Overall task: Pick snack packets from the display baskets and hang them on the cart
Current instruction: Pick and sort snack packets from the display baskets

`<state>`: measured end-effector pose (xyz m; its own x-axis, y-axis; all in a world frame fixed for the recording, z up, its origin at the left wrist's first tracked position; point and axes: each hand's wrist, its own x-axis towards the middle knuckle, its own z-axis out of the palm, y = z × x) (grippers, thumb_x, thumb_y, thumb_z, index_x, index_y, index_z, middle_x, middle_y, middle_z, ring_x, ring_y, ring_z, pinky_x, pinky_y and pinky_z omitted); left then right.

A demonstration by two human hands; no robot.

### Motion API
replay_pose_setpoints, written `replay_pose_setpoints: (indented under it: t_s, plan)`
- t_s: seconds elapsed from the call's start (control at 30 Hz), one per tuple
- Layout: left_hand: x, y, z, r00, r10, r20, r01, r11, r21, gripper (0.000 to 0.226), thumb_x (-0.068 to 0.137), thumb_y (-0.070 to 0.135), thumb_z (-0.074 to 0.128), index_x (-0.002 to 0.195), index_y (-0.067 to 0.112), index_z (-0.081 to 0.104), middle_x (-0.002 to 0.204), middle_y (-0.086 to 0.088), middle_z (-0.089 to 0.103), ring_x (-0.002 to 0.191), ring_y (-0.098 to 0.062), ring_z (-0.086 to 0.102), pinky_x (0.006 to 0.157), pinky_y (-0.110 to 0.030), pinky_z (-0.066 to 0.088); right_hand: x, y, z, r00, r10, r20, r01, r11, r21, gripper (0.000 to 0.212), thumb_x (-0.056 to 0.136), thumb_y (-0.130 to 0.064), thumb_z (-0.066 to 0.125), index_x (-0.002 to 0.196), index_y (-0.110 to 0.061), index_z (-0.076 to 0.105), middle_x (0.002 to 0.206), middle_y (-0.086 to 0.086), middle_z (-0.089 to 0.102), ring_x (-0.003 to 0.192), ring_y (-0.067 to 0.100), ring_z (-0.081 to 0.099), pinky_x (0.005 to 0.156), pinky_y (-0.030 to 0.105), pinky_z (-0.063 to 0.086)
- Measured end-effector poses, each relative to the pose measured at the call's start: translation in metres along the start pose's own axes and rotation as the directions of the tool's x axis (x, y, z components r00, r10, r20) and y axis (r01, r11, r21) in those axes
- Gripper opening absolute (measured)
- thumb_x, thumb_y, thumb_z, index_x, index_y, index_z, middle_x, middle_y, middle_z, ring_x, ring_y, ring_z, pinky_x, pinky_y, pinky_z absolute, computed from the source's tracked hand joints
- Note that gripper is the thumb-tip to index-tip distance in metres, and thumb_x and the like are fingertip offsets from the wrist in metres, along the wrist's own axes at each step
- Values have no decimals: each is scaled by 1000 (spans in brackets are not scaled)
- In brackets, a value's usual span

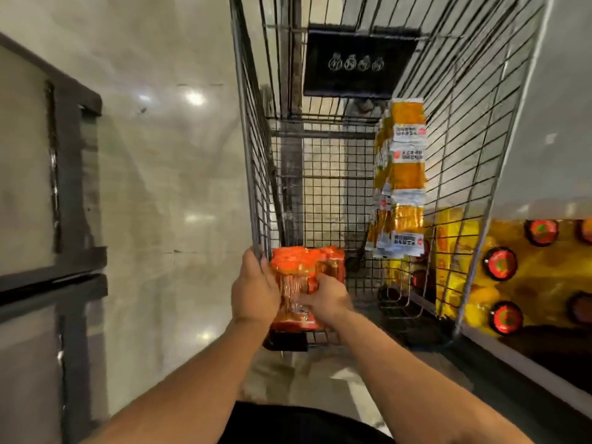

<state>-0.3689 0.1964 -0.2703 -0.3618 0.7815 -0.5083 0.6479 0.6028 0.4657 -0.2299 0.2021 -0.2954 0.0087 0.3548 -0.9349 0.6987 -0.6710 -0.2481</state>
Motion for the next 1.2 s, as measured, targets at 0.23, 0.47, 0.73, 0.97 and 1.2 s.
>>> replay_pose_setpoints:
  t_s: [0.23, 0.47, 0.73, 0.97, 1.2]
  plan:
    - [-3, -5, 14, 995, -12, -94, 10, 1000, -12, 34, 107, 26, 33, 137, 14, 46, 107, -13, 72, 86, -39, 68, 69, -37, 48, -13, 15, 21, 979, -159, -131, 156, 987, -36, 53, 93, -37, 68, 141, -21, 52, 145, -1, 47, 131, 24, 49, 109, 42, 44]
    - [-2, -10, 20, 993, -13, -121, 11, 1000, -17, 33, 108, 26, 34, 137, 15, 46, 117, -2, 70, 95, -31, 69, 73, -31, 45, -16, 14, 20, 980, -151, -133, 178, 960, 216, 42, 87, -28, 76, 122, -30, 52, 114, -6, 59, 101, 16, 61, 88, 39, 58]
    - [0, -16, 23, 991, 22, -133, -24, 1000, -17, 29, 109, 29, 33, 133, 19, 45, 119, -1, 70, 98, -30, 71, 78, -37, 54, 4, 11, 11, 977, -167, 131, 113, 931, 346, 38, 74, -27, 85, 108, -19, 68, 95, 4, 76, 90, 22, 72, 90, 42, 58]
    - [-8, -6, 15, 988, 1, -156, -17, 995, -102, 44, 105, 31, 49, 142, 12, 37, 134, -12, 56, 119, -31, 58, 90, -39, 47, -1, 59, -57, 995, -68, 79, -2, 748, 664, 41, 76, -12, 86, 111, -20, 67, 105, 3, 77, 95, 22, 75, 89, 44, 58]
    - [-48, 14, 30, 829, 559, 38, -540, 779, 318, 42, 84, 1, 71, 124, 12, 64, 140, -10, 53, 132, -26, 44, 112, -43, 30, 0, 84, -97, 993, 10, -120, 79, 703, 707, 23, 83, -16, 81, 100, -26, 68, 102, 1, 76, 96, 21, 73, 95, 48, 56]
